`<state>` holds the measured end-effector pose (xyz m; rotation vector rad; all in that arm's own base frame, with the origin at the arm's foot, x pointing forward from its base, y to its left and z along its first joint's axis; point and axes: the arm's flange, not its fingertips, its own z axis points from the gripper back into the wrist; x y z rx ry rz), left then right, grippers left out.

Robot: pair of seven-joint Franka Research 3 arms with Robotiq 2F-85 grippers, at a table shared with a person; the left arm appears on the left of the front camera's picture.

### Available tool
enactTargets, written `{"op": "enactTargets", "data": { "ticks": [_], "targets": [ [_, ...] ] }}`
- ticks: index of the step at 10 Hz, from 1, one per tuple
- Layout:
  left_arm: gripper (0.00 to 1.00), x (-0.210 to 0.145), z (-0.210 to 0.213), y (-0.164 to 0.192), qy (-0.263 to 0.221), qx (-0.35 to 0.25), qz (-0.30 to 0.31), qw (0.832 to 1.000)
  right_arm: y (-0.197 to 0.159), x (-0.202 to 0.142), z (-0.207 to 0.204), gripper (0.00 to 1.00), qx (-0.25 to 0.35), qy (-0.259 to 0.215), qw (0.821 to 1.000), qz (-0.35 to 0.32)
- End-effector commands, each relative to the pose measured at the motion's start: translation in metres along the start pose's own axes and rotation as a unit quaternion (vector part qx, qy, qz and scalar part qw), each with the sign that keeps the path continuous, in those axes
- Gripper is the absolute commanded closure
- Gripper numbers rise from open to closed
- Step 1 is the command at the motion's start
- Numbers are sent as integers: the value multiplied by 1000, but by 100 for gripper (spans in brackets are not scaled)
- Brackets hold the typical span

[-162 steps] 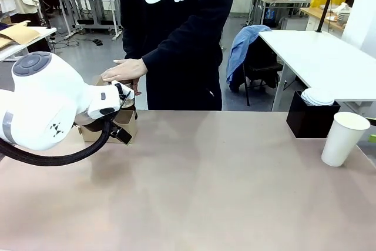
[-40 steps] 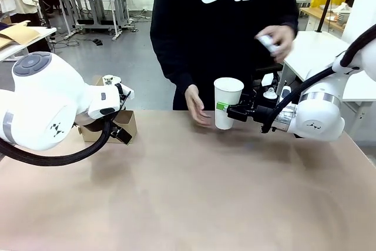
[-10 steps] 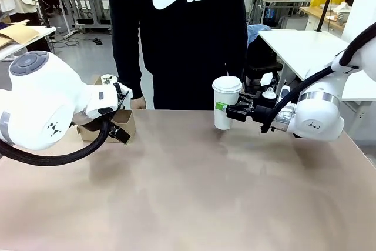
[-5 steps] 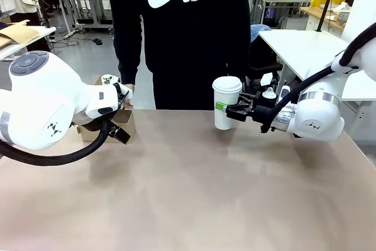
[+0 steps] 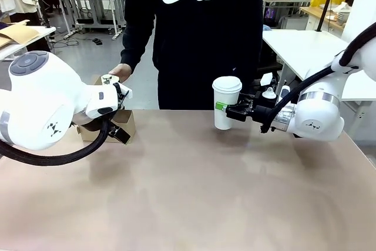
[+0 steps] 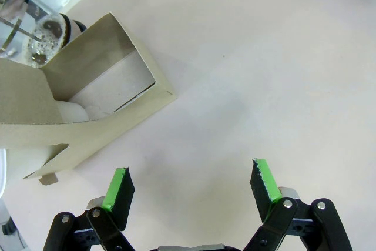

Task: Pour a drink into a cup and package it in a carrier.
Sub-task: When a person places the Paper Cup Lid on the 600 ml Paper Cup , lift the 600 ml Paper Cup.

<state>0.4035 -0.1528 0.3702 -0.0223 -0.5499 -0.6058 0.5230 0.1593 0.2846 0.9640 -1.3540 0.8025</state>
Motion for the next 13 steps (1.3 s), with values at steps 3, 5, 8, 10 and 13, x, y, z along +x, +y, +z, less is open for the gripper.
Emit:
{"op": "enactTargets", "data": {
  "ticks": [3, 5, 8, 10, 13],
  "targets": [
    [0, 0, 0, 1, 0, -1, 1, 1000, 2, 6, -1, 19, -4, 1, 1000, 4],
    [0, 0, 0, 1, 0, -1, 1, 1000, 2, 6, -1, 19, -4, 1, 1000, 4],
    [0, 0, 0, 1, 0, -1, 1, 1000, 2, 6, -1, 19, -4, 1, 1000, 4],
    [0, 0, 0, 1, 0, -1, 1, 1000, 0, 0, 0, 19, 0, 0, 1000, 0],
    [0, 0, 0, 1, 0, -1, 1, 1000, 23, 84, 8, 19, 18, -11, 1000, -6]
  ]
}}
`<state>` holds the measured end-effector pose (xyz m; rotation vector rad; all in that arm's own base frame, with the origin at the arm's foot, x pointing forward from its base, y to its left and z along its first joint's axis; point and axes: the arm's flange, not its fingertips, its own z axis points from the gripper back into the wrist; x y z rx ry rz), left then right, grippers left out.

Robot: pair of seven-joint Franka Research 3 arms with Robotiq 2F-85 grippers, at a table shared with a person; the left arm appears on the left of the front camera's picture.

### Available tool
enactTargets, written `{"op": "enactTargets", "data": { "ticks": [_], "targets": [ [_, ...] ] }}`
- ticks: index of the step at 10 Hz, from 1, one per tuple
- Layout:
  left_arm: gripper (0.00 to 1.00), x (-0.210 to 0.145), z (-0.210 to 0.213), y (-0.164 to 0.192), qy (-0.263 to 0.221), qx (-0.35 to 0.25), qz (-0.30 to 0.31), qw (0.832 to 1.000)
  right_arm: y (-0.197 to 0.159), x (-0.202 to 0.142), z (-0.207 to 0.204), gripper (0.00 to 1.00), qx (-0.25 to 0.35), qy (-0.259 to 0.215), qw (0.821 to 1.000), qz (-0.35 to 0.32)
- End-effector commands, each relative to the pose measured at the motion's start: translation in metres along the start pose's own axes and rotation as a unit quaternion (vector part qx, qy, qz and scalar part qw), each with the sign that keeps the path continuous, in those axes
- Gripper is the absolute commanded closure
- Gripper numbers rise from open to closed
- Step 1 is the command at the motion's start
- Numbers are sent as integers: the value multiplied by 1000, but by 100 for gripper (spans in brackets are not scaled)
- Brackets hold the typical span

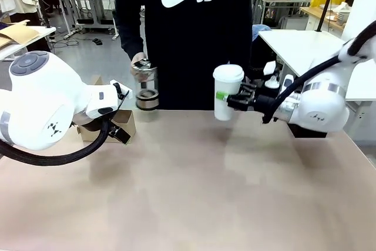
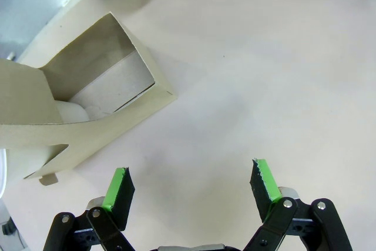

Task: Pour a drink into a cup and package it in a carrier.
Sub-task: When a person places the Paper Cup Lid on the 600 ml Paper Cup , lift the 600 ml Paper Cup.

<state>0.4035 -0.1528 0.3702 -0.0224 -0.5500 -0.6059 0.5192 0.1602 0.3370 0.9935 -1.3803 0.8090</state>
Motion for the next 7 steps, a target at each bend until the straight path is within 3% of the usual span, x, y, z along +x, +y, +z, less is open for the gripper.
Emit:
{"op": "enactTargets", "data": {
  "ticks": [1, 4, 7],
  "targets": [
    [0, 0, 0, 1, 0, -1, 1, 1000, 21, 60, 13, 19, 11, 7, 1000, -10],
    [0, 0, 0, 1, 0, -1, 1, 1000, 56, 154, 44, 19, 35, 32, 998, -44],
    [0, 0, 0, 1, 0, -1, 1, 1000, 82, 209, 63, 19, 28, 50, 998, -26]
  ]
}}
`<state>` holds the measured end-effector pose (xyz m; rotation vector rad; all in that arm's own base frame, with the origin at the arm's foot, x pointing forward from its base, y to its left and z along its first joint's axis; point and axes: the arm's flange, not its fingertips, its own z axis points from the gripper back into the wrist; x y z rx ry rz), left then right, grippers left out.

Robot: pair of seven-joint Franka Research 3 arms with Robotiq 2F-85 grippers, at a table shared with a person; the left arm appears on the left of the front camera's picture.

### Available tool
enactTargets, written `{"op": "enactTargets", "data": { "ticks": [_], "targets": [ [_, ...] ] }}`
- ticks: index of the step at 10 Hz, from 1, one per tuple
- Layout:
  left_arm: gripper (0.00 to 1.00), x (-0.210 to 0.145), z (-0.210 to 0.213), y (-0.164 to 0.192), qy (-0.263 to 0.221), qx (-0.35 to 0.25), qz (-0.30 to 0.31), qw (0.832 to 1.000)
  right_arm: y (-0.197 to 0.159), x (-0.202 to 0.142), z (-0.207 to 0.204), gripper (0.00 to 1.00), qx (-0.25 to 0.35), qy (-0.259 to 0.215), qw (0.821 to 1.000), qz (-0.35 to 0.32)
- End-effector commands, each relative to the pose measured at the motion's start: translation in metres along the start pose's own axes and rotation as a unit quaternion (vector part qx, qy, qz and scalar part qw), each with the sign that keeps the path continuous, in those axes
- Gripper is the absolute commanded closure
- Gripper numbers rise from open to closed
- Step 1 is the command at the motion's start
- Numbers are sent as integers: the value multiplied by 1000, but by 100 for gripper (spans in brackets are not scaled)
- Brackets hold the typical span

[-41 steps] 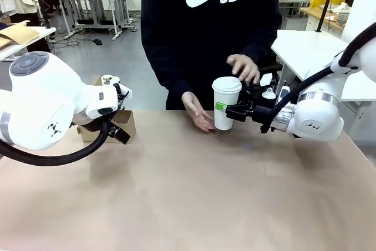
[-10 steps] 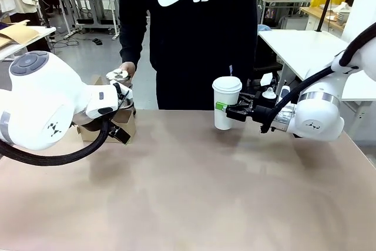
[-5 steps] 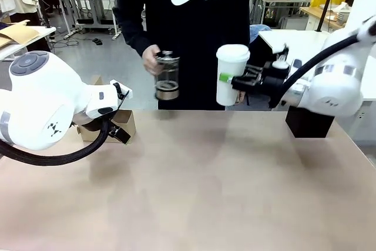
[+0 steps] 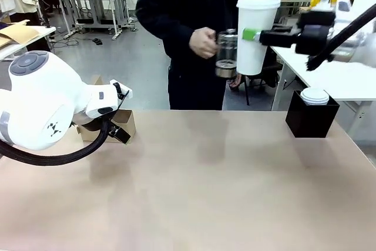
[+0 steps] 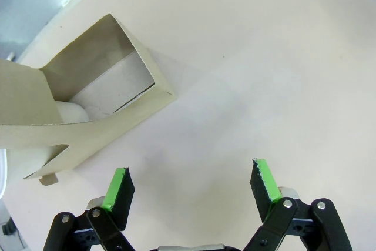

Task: Pour a drink into a cup and package it in a carrier.
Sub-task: When a person places the Paper Cup Lid on the 600 ml Paper Cup , lift the 600 ml Paper Cup, then position the Cup Carrier in the center of the table.

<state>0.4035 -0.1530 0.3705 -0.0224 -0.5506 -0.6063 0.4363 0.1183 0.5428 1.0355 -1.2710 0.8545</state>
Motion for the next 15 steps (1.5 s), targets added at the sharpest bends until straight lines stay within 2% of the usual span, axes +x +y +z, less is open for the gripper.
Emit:
{"op": "enactTargets", "data": {
  "ticks": [1, 14, 15],
  "targets": [
    [0, -1, 0, 1, 0, -1, 1, 1000, 7, 12, 6, 19, -5, 4, 1000, -2],
    [0, 0, 0, 0, 0, 0, 0, 1000, 6, 12, 6, 19, -3, 1, 1000, 6],
    [0, 5, 18, 6, 11, 28, 6, 1000, 6, 12, 6, 19, -3, 1, 1000, 6]
  ]
}}
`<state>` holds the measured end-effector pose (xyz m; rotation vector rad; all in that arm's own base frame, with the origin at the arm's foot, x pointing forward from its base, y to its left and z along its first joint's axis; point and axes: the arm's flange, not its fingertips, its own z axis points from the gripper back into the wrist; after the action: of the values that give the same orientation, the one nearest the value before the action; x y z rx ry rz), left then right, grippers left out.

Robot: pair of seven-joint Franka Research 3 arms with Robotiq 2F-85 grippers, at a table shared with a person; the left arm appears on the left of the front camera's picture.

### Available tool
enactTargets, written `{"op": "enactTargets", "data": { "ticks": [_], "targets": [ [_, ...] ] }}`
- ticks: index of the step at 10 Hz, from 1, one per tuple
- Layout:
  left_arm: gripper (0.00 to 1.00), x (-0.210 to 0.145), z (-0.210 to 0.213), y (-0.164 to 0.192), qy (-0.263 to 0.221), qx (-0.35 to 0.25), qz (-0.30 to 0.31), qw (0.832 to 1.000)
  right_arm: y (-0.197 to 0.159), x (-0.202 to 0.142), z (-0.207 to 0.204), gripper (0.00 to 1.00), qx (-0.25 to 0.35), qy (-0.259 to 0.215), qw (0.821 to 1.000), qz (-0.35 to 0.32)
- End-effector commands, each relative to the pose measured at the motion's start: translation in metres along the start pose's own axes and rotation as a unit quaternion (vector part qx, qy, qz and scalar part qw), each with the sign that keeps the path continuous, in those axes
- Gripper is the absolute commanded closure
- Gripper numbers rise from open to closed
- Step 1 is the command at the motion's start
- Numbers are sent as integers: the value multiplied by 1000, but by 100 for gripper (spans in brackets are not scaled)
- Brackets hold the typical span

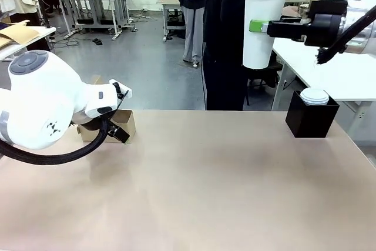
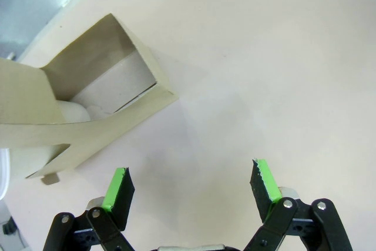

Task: Pour a drink into a cup and package it in a carrier.
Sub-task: Position the Cup Carrier in the center of the table.

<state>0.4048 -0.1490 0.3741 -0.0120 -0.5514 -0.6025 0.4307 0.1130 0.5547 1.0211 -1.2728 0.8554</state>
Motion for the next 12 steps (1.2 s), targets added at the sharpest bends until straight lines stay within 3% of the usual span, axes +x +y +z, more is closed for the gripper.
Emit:
{"op": "enactTargets", "data": {
  "ticks": [1, 4, 7, 9, 12],
  "targets": [
    [0, 12, 34, 6, 9, 35, 14, 999, 1, 1, -1, 19, 2, -2, 1000, 2],
    [0, 49, 110, 17, -1, 58, 36, 998, 1, 1, -1, 19, 2, -2, 1000, 2],
    [0, 92, 153, 43, 35, 54, 105, 992, 1, 1, -1, 19, 2, -2, 1000, 2],
    [0, 115, 155, 81, 47, 36, 146, 987, 1, 1, -1, 19, 2, -2, 1000, 2],
    [0, 129, 120, 117, 81, 11, 191, 978, 1, 1, -1, 19, 2, -2, 1000, 2]
  ]
}}
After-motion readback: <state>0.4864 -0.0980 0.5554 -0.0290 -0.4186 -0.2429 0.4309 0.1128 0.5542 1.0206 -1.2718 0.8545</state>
